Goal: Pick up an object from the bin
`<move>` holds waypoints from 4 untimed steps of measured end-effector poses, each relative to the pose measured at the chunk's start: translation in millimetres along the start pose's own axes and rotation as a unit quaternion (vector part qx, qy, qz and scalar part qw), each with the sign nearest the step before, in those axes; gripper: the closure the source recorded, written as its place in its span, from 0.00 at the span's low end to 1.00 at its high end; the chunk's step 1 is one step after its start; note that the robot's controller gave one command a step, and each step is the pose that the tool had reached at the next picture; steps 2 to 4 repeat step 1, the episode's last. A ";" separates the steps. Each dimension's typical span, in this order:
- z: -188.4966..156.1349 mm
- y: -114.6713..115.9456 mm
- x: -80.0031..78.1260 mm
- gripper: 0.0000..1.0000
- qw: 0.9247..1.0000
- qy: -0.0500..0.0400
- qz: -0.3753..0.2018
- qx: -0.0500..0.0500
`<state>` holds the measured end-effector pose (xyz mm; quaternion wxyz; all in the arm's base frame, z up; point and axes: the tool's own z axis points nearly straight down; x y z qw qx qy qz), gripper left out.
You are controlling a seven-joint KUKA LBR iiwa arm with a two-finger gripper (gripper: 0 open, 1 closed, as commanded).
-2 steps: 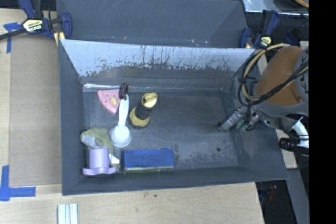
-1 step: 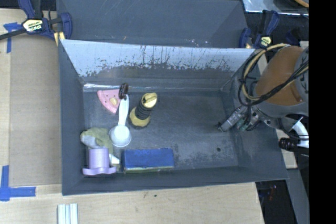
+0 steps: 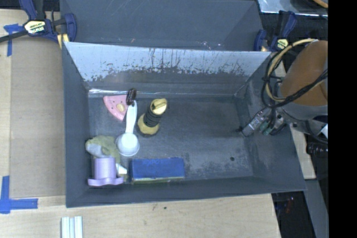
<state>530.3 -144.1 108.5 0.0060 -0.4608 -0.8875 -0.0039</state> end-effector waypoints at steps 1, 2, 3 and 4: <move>-32.8 0.3 -0.9 1.00 1.000 -0.002 -0.001 -0.001; -32.8 0.3 -0.9 1.00 1.000 -0.002 -0.001 -0.001; -32.8 0.3 -0.9 1.00 1.000 -0.002 -0.001 -0.001; -32.8 0.3 -0.9 1.00 1.000 -0.002 -0.001 -0.001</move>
Offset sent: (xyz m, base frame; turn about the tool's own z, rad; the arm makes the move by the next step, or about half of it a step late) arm 0.0012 -0.0010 0.0255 -0.0006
